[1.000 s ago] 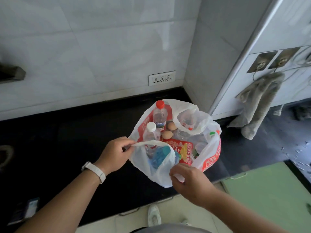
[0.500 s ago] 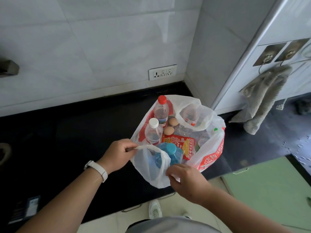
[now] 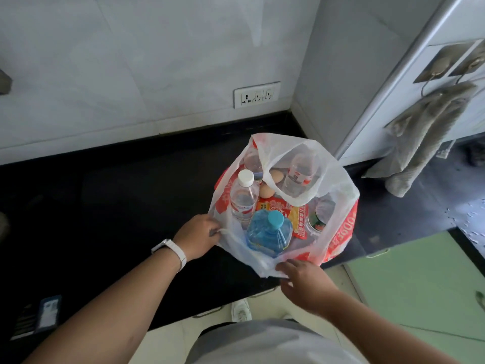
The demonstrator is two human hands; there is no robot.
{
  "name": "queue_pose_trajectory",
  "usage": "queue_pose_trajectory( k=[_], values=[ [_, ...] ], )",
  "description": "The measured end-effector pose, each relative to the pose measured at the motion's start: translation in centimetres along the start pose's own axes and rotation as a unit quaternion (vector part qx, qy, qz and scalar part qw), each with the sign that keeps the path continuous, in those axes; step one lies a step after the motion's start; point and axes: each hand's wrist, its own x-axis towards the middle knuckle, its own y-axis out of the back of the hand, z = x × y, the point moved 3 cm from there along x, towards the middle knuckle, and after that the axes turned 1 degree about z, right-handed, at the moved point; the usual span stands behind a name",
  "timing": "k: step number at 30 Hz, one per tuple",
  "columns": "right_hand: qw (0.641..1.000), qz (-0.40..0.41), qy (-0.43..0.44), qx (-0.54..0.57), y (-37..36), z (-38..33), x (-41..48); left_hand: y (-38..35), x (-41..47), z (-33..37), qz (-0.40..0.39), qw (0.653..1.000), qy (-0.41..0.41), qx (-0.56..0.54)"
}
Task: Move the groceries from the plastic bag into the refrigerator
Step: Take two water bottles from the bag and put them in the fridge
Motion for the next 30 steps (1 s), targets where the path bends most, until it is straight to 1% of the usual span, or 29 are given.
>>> queue_pose_trajectory(
  k=[3,6,9,12,14,16,18,20,22,24,26,28,30],
  values=[
    [0.998,-0.030,-0.053,0.018,-0.9,1.7,0.3,-1.0,0.2,-0.1,-0.012,1.000,0.008,0.012],
    [0.995,-0.045,-0.077,0.035,-1.5,2.0,0.7,-1.8,0.2,-0.2,-0.023,0.999,0.019,0.012],
    [0.995,-0.040,-0.084,0.046,-1.4,1.9,0.9,-1.8,-0.2,-0.1,-0.019,0.999,0.027,-0.008],
    [0.997,-0.009,-0.061,0.040,0.2,1.5,0.3,-0.3,-1.0,0.5,0.021,0.999,-0.004,-0.033],
    [0.998,0.043,-0.025,0.031,2.3,0.7,-0.5,1.6,-1.6,1.4,0.075,0.995,-0.044,-0.052],
    [0.991,0.127,0.027,0.026,4.9,-0.3,-1.2,3.8,-1.9,2.6,0.135,0.984,-0.091,-0.068],
    [0.974,0.220,0.061,0.011,7.9,-1.0,-1.8,6.1,-1.8,3.9,0.183,0.973,-0.123,-0.072],
    [0.949,0.307,0.077,-0.018,10.9,-1.3,-2.1,8.1,-1.1,5.2,0.220,0.961,-0.146,-0.078],
    [0.933,0.347,0.074,-0.058,13.2,-0.8,-2.0,9.9,-0.1,6.6,0.246,0.950,-0.169,-0.094],
    [0.936,0.333,0.024,-0.115,15.0,0.0,-1.3,11.6,1.4,8.2,0.241,0.948,-0.179,-0.103],
    [0.942,0.299,-0.061,-0.139,16.7,1.1,-0.4,12.8,3.0,9.9,0.217,0.957,-0.174,-0.077],
    [0.950,0.262,-0.132,-0.110,18.2,2.0,0.5,13.8,4.8,11.2,0.213,0.962,-0.166,-0.028],
    [0.955,0.231,-0.182,-0.040,19.3,3.0,1.5,14.7,6.5,12.3,0.210,0.966,-0.149,0.011]
  ],
)
